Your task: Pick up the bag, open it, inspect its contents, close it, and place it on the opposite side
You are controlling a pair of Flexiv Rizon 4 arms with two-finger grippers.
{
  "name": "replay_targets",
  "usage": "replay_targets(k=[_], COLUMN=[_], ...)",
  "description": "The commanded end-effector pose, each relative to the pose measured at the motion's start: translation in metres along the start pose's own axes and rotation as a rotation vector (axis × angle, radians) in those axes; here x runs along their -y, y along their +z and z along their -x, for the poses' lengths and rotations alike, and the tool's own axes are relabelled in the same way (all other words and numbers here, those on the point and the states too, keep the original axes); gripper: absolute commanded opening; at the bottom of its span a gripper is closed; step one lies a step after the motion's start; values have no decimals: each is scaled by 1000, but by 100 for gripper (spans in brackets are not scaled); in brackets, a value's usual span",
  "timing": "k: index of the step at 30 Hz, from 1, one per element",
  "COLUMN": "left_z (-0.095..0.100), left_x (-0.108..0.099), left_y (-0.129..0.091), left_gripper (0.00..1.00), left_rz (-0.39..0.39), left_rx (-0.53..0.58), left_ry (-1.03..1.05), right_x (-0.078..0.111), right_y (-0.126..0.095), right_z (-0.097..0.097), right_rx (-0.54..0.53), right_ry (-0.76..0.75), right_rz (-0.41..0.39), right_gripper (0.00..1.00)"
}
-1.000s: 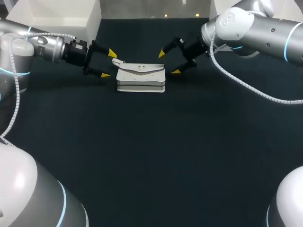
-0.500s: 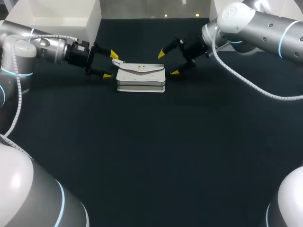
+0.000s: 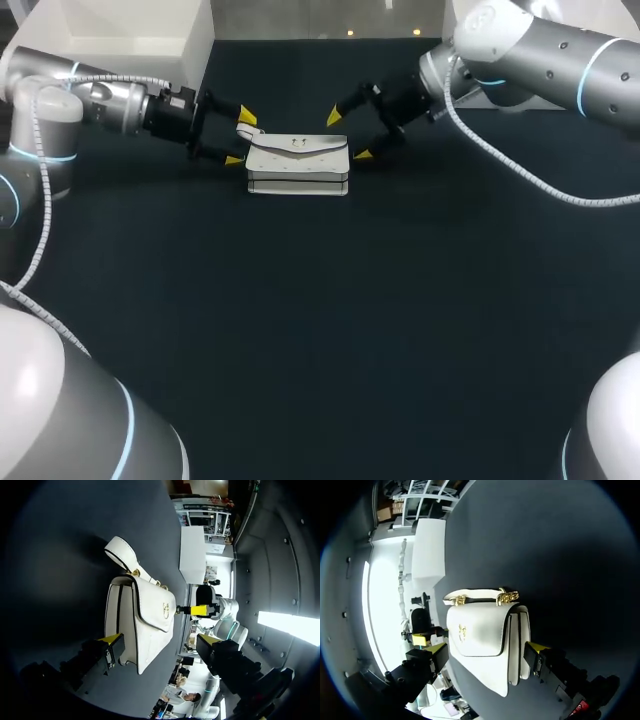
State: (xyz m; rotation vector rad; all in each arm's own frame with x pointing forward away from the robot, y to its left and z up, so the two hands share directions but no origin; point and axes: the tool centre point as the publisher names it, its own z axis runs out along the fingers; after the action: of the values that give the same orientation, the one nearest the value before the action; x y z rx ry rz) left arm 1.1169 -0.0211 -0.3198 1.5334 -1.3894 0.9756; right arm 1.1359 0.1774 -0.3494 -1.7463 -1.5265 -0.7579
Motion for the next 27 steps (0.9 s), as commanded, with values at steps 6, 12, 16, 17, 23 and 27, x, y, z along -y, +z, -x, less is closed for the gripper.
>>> replay_targets(k=[6, 12, 16, 17, 23, 27], left_z=[10, 11, 11, 11, 14, 16], left_x=[9, 14, 15, 16, 16, 17], left_y=[7, 14, 19, 20, 21, 19], left_gripper=[92, 58, 60, 61, 65, 66], left_rz=[33, 21, 26, 27, 27, 24], left_rx=[-8, -14, -15, -13, -8, -5], left_ry=[-10, -14, -15, -16, -20, -23], right_x=[-10, -9, -8, -8, -8, -8], right_y=[14, 19, 22, 22, 23, 24], right_z=[5, 3, 1, 1, 2, 5], right_rx=[-37, -62, -75, -78, -81, -83], right_ry=[4, -3, -8, -8, -5, 3], right_rz=[-78, -98, -103, -105, -112, -116], right_gripper=[100, 80, 78, 76, 85, 84])
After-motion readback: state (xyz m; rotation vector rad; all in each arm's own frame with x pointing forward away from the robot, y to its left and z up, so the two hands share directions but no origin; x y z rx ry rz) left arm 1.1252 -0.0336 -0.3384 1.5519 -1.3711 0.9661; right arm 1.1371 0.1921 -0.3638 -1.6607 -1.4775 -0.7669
